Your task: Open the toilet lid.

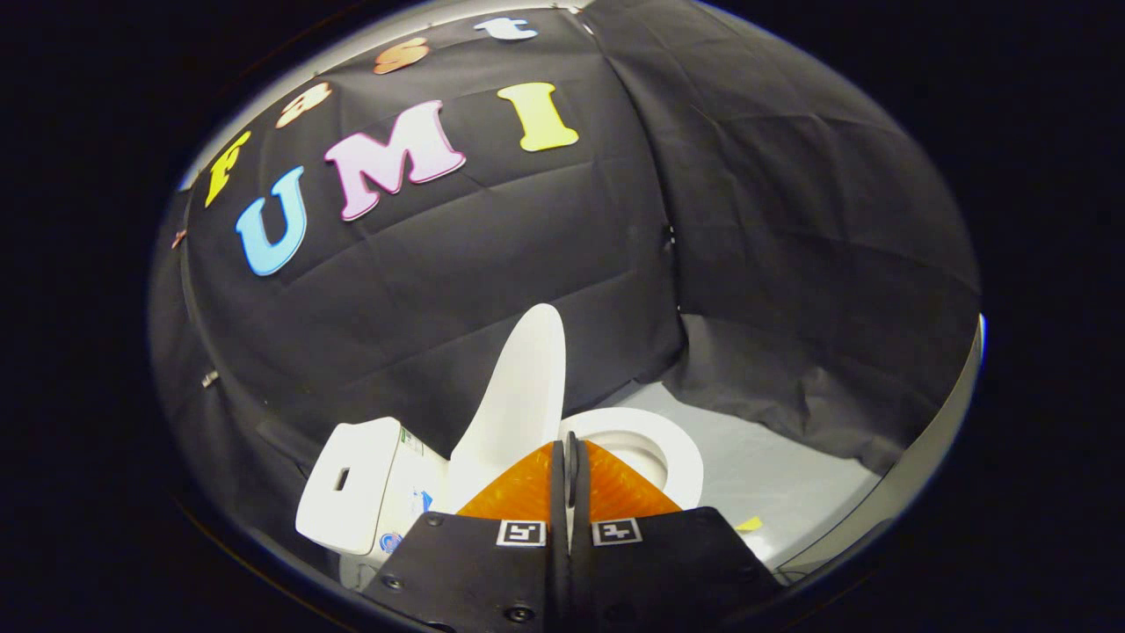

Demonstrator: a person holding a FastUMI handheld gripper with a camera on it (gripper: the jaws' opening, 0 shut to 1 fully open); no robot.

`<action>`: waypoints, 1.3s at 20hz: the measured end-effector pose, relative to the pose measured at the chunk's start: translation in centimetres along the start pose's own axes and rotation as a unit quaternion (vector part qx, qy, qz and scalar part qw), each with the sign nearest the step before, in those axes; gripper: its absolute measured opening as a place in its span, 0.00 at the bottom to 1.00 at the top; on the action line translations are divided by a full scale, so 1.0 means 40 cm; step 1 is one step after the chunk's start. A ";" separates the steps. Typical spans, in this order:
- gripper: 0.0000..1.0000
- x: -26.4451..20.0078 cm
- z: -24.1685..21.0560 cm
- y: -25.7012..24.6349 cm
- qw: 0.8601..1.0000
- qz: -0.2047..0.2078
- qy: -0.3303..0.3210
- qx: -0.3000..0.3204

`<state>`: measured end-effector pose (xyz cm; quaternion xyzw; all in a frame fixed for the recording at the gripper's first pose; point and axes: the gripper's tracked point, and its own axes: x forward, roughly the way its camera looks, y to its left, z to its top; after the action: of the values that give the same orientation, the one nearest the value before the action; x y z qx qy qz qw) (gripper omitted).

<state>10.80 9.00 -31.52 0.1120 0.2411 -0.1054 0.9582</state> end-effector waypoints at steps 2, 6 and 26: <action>0.05 -0.017 0.011 0.052 0.999 -0.003 -0.013 -0.032; 0.05 -0.059 0.029 0.144 0.994 -0.015 -0.036 -0.097; 0.05 -0.222 -0.080 0.714 0.948 0.094 -0.115 -0.283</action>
<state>9.04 38.38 -25.27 -0.1546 0.1373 0.0451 0.9773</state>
